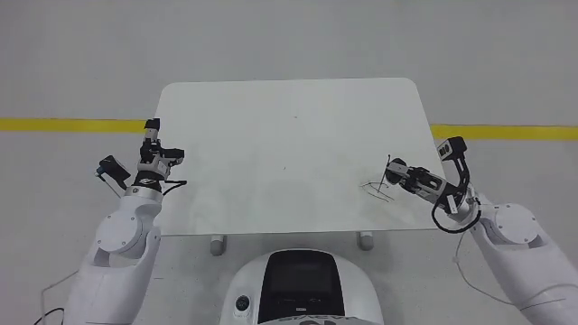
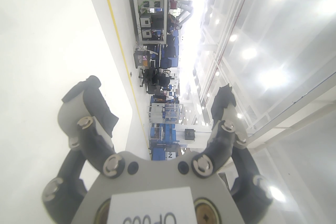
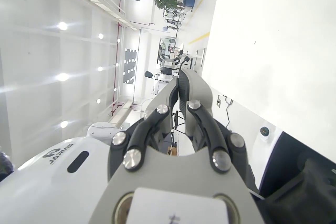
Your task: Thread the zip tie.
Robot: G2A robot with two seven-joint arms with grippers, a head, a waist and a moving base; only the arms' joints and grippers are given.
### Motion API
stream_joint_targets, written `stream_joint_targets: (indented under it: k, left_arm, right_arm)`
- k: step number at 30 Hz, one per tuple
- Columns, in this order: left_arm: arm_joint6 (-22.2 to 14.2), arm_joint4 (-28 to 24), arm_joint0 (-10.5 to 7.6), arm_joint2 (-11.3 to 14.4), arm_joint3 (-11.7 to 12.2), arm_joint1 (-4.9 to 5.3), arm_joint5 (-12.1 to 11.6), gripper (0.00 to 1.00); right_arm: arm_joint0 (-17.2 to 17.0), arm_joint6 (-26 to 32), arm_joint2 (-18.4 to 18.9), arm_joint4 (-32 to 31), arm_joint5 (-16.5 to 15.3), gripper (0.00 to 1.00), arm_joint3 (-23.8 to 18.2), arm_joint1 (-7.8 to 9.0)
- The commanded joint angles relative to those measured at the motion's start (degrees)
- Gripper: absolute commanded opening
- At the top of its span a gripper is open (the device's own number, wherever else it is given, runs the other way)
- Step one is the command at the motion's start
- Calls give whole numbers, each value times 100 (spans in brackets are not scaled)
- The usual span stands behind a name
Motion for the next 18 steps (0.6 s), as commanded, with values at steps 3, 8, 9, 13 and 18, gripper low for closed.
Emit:
stream_joint_targets:
  k: [3,8,9,13,18]
  left_arm:
    - [0,0,0,0,0,0,0,100]
    - [0,0,0,0,0,0,0,100]
    - [0,0,0,0,0,0,0,100]
    - [-161,113,-13,37,-5,5,6,100]
    - [-1566,544,110,236,-99,72,74,100]
  right_arm:
    - [1,-8,-7,-1,0,0,-2,7]
    - [1,-8,-7,-1,0,0,-2,7]
    - [1,-8,-7,-1,0,0,-2,7]
    - [-11,-370,-34,-91,0,0,-91,-45]
    - [-48,-560,-75,-6,0,0,-108,-187]
